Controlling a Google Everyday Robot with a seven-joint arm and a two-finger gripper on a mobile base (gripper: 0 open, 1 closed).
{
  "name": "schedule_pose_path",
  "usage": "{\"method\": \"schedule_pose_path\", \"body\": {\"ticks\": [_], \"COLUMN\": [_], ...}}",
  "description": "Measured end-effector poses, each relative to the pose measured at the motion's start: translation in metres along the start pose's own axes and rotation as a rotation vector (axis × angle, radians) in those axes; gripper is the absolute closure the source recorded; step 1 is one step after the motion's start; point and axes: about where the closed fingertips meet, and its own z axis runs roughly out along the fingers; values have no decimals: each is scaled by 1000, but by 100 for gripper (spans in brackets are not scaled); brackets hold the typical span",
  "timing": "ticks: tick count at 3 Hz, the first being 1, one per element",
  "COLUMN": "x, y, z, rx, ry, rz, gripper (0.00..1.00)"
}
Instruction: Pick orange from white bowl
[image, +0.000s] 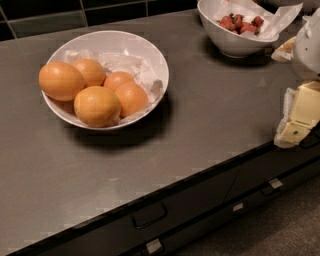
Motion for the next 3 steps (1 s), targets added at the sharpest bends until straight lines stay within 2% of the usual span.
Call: {"method": "schedule_pose_path", "body": {"ticks": [1,2,3], "x": [-1,-45,-105], "y": [0,-4,-9], "z": [0,-6,-6], "rx": [2,5,-11], "ry": [-1,-39,-106], "rz": [-1,-111,-259], "gripper": [0,0,0]}}
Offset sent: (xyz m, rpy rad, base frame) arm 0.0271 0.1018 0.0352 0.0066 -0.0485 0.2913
